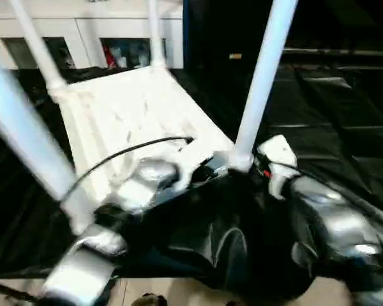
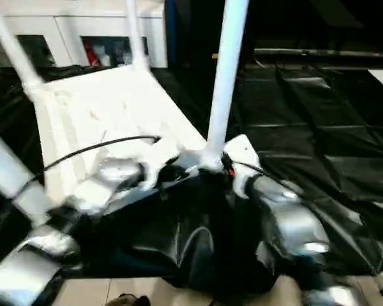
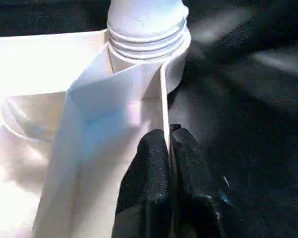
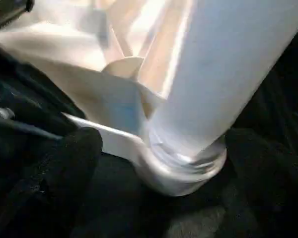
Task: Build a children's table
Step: Rotate leg to tighten
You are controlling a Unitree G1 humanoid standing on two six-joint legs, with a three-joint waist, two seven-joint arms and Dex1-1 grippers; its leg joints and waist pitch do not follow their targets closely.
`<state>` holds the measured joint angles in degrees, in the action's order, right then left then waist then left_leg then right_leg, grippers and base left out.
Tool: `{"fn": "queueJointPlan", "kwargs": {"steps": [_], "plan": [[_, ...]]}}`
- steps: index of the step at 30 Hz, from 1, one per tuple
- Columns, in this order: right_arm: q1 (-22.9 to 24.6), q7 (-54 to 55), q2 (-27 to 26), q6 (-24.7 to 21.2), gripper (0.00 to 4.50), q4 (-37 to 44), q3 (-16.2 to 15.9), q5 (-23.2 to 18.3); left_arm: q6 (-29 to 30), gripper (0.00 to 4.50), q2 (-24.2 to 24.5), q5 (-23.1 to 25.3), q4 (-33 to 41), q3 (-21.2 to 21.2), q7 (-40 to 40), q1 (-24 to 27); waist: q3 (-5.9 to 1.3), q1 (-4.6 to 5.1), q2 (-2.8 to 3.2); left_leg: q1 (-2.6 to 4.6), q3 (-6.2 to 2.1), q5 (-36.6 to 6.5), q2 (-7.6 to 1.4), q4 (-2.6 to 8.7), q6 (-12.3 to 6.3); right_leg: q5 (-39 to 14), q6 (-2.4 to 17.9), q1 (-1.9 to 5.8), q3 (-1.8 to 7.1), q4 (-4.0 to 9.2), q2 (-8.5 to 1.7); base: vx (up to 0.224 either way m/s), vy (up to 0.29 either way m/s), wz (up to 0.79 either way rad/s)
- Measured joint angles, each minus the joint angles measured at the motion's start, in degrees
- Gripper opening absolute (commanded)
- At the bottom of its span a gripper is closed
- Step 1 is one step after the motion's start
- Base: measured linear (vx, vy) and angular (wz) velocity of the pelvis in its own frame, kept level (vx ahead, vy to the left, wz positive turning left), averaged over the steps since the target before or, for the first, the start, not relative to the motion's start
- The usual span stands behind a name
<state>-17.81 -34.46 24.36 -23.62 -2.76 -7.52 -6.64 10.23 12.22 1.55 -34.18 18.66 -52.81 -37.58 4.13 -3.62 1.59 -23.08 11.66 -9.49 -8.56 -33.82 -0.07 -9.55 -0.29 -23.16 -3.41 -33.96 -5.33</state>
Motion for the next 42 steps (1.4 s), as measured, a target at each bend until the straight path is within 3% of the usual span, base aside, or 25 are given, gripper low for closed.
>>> {"fn": "queueJointPlan", "kwargs": {"steps": [7, 12, 35, 39, 42], "plan": [[2.58, -9.84, 5.93, -2.84, 4.43, 6.09, -2.11, -2.55, -0.57, 0.00, 6.11, -2.01, 8.15, 2.71, -12.25, 3.98, 0.02, -2.27, 0.03, -0.04, 0.07, -0.02, 0.01, -0.02, 0.00, -0.17, 0.03, 0.12, 0.00, 0.14, -0.04, 0.000, 0.000, 0.00], [2.70, -11.87, 6.17, -3.84, 4.43, 6.58, -2.73, -2.99, -0.06, 0.00, 6.71, -2.11, 9.96, 3.03, -13.35, 5.02, 0.03, -2.19, 0.01, 0.00, 0.09, -0.01, 0.01, -0.04, 0.01, -0.15, 0.05, 0.10, 0.01, 0.03, -0.05, 0.000, 0.000, 0.00], [2.74, -13.01, 5.93, -4.73, 2.65, 6.47, -3.05, -3.94, 1.35, 0.00, 7.27, -2.36, 11.37, 2.98, -13.74, 5.56, 0.03, -1.95, 0.01, 0.02, 0.09, -0.01, -0.01, -0.04, 0.01, -0.17, 0.03, 0.07, 0.01, -0.06, -0.05, 0.000, 0.000, 0.00], [2.72, -7.68, 1.38, -4.32, 2.44, 3.99, -0.48, -3.97, 2.70, 0.00, 5.14, -1.89, 10.04, 1.78, -9.59, 5.39, -0.02, -1.44, -0.03, 0.08, 0.09, -0.01, -0.01, -0.11, 0.01, -0.10, 0.13, 0.10, 0.01, -0.11, -0.05, 0.000, 0.000, 0.00], [1.05, 4.86, -6.74, -3.74, 2.25, -1.16, 3.31, -2.13, 4.51, 0.00, -0.12, -0.02, 4.39, 1.06, -0.94, 1.78, -0.07, -1.09, -0.12, 0.15, 0.08, 0.00, 0.00, -0.15, 0.02, -0.07, 0.17, 0.10, 0.01, -0.07, -0.06, 0.000, 0.000, 0.00]]}}
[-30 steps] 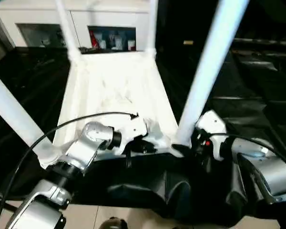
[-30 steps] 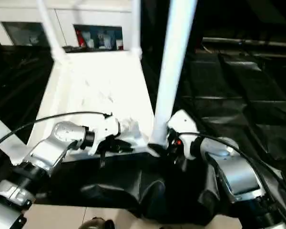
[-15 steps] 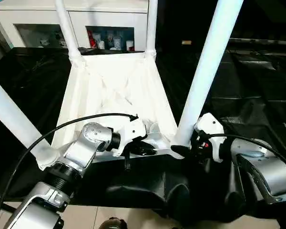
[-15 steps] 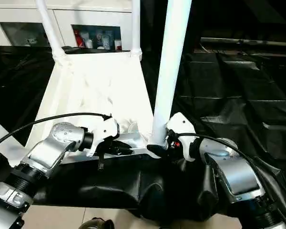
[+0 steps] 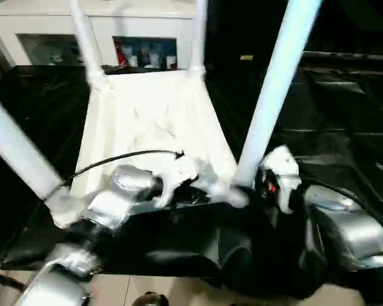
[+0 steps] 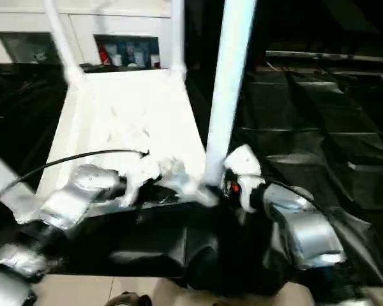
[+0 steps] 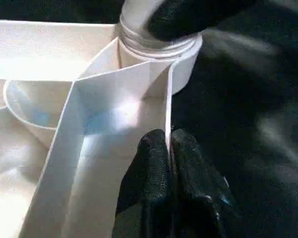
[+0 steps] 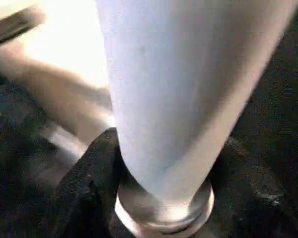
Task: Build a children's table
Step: Rotate leg to tighten
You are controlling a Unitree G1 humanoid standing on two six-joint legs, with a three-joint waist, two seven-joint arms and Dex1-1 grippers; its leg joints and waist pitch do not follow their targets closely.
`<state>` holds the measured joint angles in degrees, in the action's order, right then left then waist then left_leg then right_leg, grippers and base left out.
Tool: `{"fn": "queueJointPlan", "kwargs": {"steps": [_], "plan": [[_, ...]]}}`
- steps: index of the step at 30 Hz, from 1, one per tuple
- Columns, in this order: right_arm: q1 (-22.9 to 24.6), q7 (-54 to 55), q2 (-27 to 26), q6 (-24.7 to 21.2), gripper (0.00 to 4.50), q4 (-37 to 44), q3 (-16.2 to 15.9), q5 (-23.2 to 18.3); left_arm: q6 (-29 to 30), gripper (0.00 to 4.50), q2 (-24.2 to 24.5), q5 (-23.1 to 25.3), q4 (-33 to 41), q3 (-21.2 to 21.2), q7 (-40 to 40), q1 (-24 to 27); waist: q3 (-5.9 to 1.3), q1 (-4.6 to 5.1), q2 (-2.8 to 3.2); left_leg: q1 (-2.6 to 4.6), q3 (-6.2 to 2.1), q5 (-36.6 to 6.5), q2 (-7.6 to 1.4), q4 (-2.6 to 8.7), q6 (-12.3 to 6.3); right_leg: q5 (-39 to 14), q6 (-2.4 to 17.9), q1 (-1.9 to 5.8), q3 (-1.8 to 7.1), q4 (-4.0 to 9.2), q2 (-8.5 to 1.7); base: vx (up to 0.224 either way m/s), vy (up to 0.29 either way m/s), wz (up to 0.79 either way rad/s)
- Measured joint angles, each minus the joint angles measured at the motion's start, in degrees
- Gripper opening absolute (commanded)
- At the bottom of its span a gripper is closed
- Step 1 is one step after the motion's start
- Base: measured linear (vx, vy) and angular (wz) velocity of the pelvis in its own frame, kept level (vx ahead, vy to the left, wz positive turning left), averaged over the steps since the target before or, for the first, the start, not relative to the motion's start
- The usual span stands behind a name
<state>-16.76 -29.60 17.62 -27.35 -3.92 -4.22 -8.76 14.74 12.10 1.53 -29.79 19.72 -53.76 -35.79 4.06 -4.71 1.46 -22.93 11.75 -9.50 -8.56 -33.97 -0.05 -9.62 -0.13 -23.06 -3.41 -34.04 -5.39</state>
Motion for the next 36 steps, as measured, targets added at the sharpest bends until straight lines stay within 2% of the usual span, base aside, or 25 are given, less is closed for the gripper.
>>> {"fn": "queueJointPlan", "kwargs": {"steps": [4, 7, 10, 14, 15, 18, 20, 23, 26, 30, 32, 33, 36], "plan": [[-1.86, 13.75, -7.55, 2.05, 2.14, -4.44, 3.61, 1.92, 1.75, 0.00, -6.93, 0.61, -6.47, -0.91, 9.78, -3.48, -0.01, 0.52, 0.01, 0.03, 0.00, 0.00, 0.01, 0.00, 0.00, -0.04, -0.07, 0.03, -0.01, 0.16, 0.00, 0.000, 0.000, 0.00], [-5.31, 23.36, -12.57, 4.63, 2.14, -10.06, 5.94, 4.10, 2.07, 0.00, -11.56, 1.73, -12.31, -1.54, 16.82, -6.88, -0.03, 0.55, 0.08, 0.05, -0.02, 0.00, 0.02, 0.05, 0.00, -0.05, -0.09, 0.16, -0.05, 0.40, 0.00, 0.000, 0.000, 0.00], [-6.04, 24.91, -12.89, 5.86, 2.14, -11.62, 5.93, 5.17, 1.61, 0.00, -12.73, 2.20, -13.94, -1.66, 18.48, -7.63, -0.05, 0.60, 0.12, 0.04, -0.06, 0.00, 0.02, 0.31, 0.00, -0.04, -0.10, 0.40, -0.20, 1.04, 0.00, 0.000, 0.000, 0.00], [-6.18, 25.36, -13.30, 7.25, 2.14, -12.24, 5.93, 6.31, 0.34, 0.00, -12.95, 2.71, -14.53, -1.83, 18.72, -7.68, -0.05, 0.83, 0.12, 0.00, -0.06, 0.00, 0.16, 0.26, -0.01, -0.02, -0.08, 0.41, -0.05, 1.04, -0.03, 0.000, 0.000, 0.00], [-6.09, 25.35, -13.29, 7.53, 2.62, -12.25, 5.93, 6.30, 0.13, 0.00, -12.90, 2.71, -14.54, -1.79, 18.72, -7.68, -0.05, 0.83, 0.12, -0.02, -0.05, 0.00, 0.16, 0.26, -0.01, -0.01, -0.07, 0.40, -0.05, 1.04, -0.03, 0.000, 0.000, 0.00], [-5.78, 23.02, -12.99, 7.99, 2.80, -11.74, 5.89, 5.81, -1.77, 0.00, -12.22, 2.81, -15.00, -1.70, 18.63, -7.68, -0.03, 1.04, 0.09, -0.05, -0.06, 0.00, 0.15, 0.30, -0.01, 0.10, -0.07, 0.34, -0.07, 1.02, -0.03, 0.000, 0.000, 0.00], [-5.24, 19.68, -11.86, 7.33, 2.93, -10.35, 5.48, 4.31, -2.65, 0.00, -11.00, 2.80, -14.98, -1.80, 17.89, -7.68, -0.02, 1.32, 0.10, -0.08, -0.06, 0.00, 0.14, 0.31, -0.01, 0.36, -0.06, 0.22, -0.08, 1.01, -0.03, 0.000, 0.000, 0.00], [-4.27, 12.80, -6.71, 4.55, 3.27, -7.35, 3.72, 3.42, -3.46, 0.00, -9.54, 2.80, -14.10, -1.72, 15.08, -7.40, 0.00, 1.33, 0.11, -0.08, -0.06, 0.00, 0.08, 0.41, -0.01, 0.61, -0.17, 0.14, -0.13, 0.98, -0.02, 0.000, 0.000, 0.00], [-3.23, 7.22, -2.31, 2.00, 3.38, -4.43, 3.07, 1.78, -4.01, 0.00, -8.01, 2.64, -12.27, -1.71, 11.92, -6.51, 0.07, 1.26, 0.24, -0.11, -0.06, 0.00, 0.03, 0.59, -0.01, 0.64, -0.17, 0.01, -0.23, 0.95, -0.02, 0.000, 0.000, 0.00], [-1.18, -0.30, 4.10, -0.23, 3.64, -0.49, 2.56, -0.20, -5.04, 0.00, -5.40, 1.51, -8.96, -1.31, 6.41, -4.44, 0.07, 0.97, 0.26, -0.14, -0.06, 0.01, -0.05, 0.74, -0.02, 0.65, -0.14, -0.05, -0.30, 0.94, 0.01, 0.000, 0.000, 0.00], [-0.15, -3.97, 6.78, -1.16, 3.93, 1.63, 2.33, -0.89, -5.66, 0.00, -2.91, 0.39, -6.13, -0.65, 2.50, -2.75, 0.09, 0.90, 0.36, -0.19, -0.05, 0.01, -0.07, 0.76, -0.02, 0.58, -0.21, -0.10, -0.30, 0.96, 0.03, 0.000, 0.000, 0.00], [0.22, -5.23, 7.98, -1.40, 3.93, 2.31, 2.35, -1.06, -6.00, 0.00, -1.67, -0.04, -4.89, -0.38, 0.40, -1.96, 0.08, 0.82, 0.37, -0.19, -0.05, 0.01, -0.07, 0.76, -0.02, 0.53, -0.22, -0.10, -0.30, 0.95, 0.03, 0.000, 0.000, 0.00], [1.54, -10.88, 11.08, -3.41, 4.17, 5.34, 1.46, -3.40, -6.30, 0.00, 2.37, -1.78, -1.04, 0.34, -6.06, 0.20, 0.09, 0.15, 0.36, -0.20, -0.04, 0.01, -0.08, 0.72, -0.02, 0.47, -0.21, -0.09, -0.30, 0.96, 0.03, 0.000, 0.000, 0.00]]}}
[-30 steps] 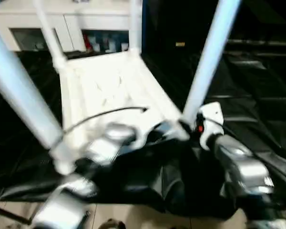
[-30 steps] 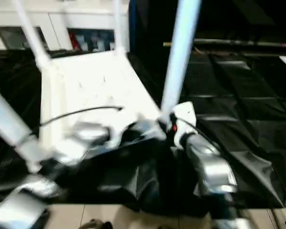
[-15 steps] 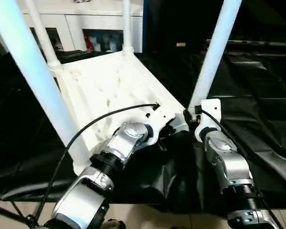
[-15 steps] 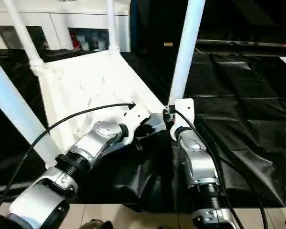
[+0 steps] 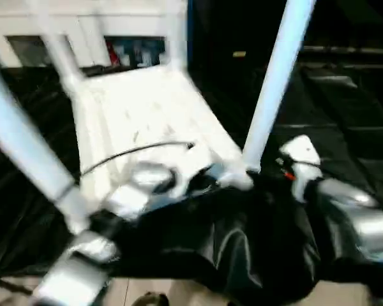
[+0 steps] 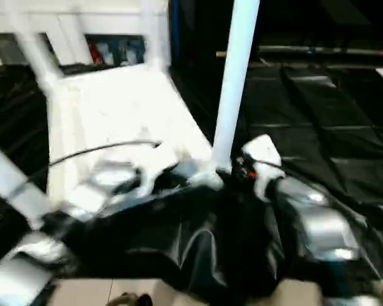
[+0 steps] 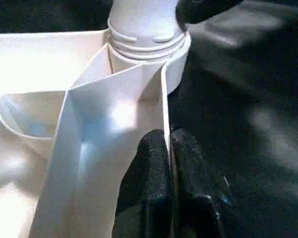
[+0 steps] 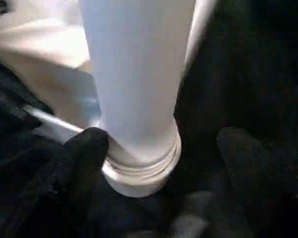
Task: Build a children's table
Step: Rotate leg to tighten
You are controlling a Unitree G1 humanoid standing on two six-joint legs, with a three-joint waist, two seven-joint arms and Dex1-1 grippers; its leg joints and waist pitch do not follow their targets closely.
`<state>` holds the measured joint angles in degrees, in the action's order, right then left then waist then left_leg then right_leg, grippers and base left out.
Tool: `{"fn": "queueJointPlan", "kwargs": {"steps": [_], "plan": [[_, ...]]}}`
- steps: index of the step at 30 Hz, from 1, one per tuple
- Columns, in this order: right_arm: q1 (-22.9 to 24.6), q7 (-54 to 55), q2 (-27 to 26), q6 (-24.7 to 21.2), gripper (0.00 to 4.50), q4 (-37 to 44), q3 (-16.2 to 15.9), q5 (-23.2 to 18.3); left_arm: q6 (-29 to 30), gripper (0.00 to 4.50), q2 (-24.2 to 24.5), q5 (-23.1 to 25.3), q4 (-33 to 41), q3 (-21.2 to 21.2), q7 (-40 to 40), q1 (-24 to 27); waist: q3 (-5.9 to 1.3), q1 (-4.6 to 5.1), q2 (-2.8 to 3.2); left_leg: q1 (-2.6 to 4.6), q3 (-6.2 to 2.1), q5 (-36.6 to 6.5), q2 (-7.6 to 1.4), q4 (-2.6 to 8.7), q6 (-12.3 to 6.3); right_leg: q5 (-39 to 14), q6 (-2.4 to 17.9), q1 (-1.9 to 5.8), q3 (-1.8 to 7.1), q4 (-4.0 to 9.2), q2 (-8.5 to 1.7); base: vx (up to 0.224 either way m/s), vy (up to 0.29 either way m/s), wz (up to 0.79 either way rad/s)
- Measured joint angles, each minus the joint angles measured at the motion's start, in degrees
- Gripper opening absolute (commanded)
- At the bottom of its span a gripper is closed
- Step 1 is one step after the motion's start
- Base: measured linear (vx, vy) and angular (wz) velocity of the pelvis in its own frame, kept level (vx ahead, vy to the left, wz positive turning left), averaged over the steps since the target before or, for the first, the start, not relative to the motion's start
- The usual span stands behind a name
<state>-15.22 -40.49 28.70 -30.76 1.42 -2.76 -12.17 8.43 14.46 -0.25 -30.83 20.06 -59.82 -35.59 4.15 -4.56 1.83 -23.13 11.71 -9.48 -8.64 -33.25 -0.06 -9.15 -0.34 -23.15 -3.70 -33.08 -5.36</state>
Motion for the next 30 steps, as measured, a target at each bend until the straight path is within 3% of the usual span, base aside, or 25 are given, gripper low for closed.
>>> {"fn": "queueJointPlan", "kwargs": {"steps": [3, 8, 30], "plan": [[-0.02, -2.06, 0.77, -0.42, 4.17, 1.03, -0.16, -1.04, 0.24, 0.00, 0.70, -0.03, 1.56, 0.16, -2.55, 0.68, 0.00, -0.72, 0.00, -0.03, 0.10, 0.00, 0.00, -0.22, 0.00, 0.00, 0.01, 0.05, 0.06, 0.01, -0.04, 0.000, 0.000, 0.00], [0.17, -6.44, 3.15, -0.48, 4.17, 3.10, -1.25, -2.06, 1.26, 0.00, 2.67, -1.15, 5.30, 0.77, -5.64, 2.74, 0.06, -0.88, -0.09, -0.04, 0.22, -0.01, 0.00, -0.31, 0.00, 0.01, 0.01, 0.06, 0.15, 0.01, -0.08, 0.000, 0.000, 0.00], [0.73, -9.21, 2.68, 0.22, 2.40, 2.89, -3.41, -3.11, 3.34, 0.00, 3.58, -1.26, 7.88, 1.03, -6.77, 3.83, 0.10, -0.87, -0.14, -0.02, 0.22, 0.00, -0.03, -0.31, 0.00, 0.01, 0.01, 0.05, 0.13, -0.06, -0.07, 0.000, 0.000, 0.00]]}}
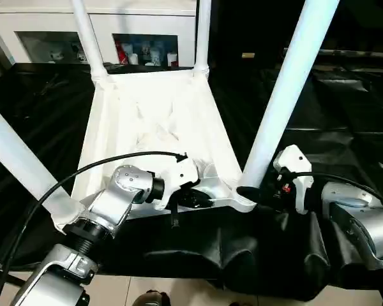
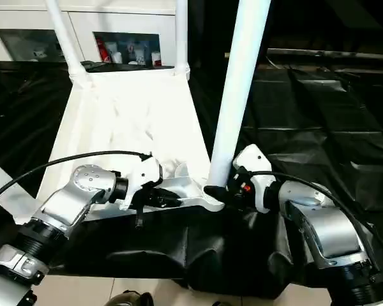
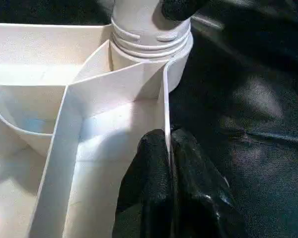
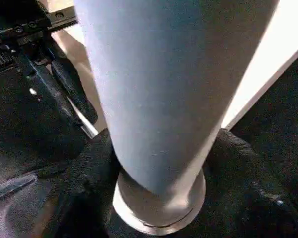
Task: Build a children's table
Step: Rotate leg to tighten
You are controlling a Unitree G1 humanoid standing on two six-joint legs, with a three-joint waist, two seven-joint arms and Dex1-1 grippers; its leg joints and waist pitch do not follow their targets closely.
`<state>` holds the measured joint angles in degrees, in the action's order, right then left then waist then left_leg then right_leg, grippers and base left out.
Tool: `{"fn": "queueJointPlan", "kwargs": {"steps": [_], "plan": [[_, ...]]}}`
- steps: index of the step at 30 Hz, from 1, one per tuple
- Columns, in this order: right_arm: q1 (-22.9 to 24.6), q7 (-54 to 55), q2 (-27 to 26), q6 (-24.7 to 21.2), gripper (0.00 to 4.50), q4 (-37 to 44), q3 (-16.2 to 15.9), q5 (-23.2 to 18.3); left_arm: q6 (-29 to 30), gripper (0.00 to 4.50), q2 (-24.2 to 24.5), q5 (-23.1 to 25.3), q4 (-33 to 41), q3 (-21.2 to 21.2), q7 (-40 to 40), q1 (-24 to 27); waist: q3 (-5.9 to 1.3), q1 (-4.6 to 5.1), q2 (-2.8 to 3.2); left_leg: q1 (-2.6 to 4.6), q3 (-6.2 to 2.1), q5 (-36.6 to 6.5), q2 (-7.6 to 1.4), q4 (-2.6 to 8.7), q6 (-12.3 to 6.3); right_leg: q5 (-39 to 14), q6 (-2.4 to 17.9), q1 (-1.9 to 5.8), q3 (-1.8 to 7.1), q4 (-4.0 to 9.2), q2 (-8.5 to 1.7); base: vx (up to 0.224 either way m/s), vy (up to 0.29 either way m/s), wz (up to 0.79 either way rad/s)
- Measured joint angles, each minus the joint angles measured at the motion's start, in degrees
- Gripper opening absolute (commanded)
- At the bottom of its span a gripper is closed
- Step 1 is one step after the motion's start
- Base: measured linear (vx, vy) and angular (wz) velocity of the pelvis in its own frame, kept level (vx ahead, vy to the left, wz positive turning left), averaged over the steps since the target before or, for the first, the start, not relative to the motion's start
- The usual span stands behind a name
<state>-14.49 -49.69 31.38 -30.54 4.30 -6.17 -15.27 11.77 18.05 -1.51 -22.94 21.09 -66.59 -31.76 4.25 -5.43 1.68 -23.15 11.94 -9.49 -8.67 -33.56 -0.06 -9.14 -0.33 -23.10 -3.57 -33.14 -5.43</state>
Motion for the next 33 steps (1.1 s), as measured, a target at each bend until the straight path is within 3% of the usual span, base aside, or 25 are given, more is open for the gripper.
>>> {"fn": "queueJointPlan", "kwargs": {"steps": [6, 13, 19, 27, 29, 33], "plan": [[0.59, 4.95, -4.04, 1.38, 2.05, -2.92, 1.75, 0.47, 1.38, 0.00, -2.24, 1.22, -2.25, -0.29, 4.51, -1.33, -0.05, 0.10, -0.09, 0.10, 0.00, 0.00, 0.00, -0.06, 0.00, 0.06, 0.10, 0.09, 0.00, -0.03, 0.00, 0.000, 0.000, 0.00], [-3.75, 26.68, -17.24, 2.64, 1.99, -11.48, 7.23, 4.52, 5.38, 0.00, -13.04, 3.63, -13.50, -2.35, 21.23, -8.08, -0.03, 0.94, -0.19, 0.20, -0.01, 0.00, 0.00, -0.20, 0.00, 0.06, 0.07, 0.10, 0.00, 0.10, 0.00, 0.000, 0.000, 0.00], [-8.47, 41.38, -25.03, 6.37, 1.99, -18.74, 9.77, 7.93, 6.43, 0.00, -19.27, 3.94, -20.51, -4.12, 31.64, -11.83, -0.03, 2.06, -0.19, 0.22, -0.09, 0.00, 0.00, -0.18, 0.00, 0.04, 0.04, 0.19, -0.09, 0.31, 0.00, 0.000, 0.000, 0.00], [-9.87, 44.28, -26.79, 9.31, 1.99, -21.47, 10.11, 10.37, 4.95, 0.00, -20.21, 4.74, -23.24, -4.48, 33.23, -13.29, -0.03, 2.20, -0.17, 0.13, -0.15, 0.00, 0.04, 0.04, 0.00, 0.05, 0.05, 0.31, -0.18, 1.06, 0.00, 0.000, 0.000, 0.00], [-9.67, 43.83, -26.57, 9.85, 2.54, -21.45, 10.10, 10.56, 4.06, 0.00, -19.75, 4.83, -23.40, -4.31, 32.99, -13.22, -0.02, 2.16, -0.16, 0.12, -0.14, 0.00, 0.07, 0.04, 0.00, 0.05, 0.05, 0.30, -0.15, 1.07, 0.00, 0.000, 0.000, 0.00], [-7.95, 37.42, -23.73, 9.57, 2.87, -18.93, 8.06, 10.03, 1.64, 0.00, -18.06, 5.06, -23.29, -4.14, 30.03, -12.94, 0.00, 2.25, -0.09, 0.11, -0.14, 0.00, 0.07, 0.14, 0.00, 0.08, 0.04, 0.18, -0.15, 1.06, 0.00, 0.000, 0.000, 0.00]]}}
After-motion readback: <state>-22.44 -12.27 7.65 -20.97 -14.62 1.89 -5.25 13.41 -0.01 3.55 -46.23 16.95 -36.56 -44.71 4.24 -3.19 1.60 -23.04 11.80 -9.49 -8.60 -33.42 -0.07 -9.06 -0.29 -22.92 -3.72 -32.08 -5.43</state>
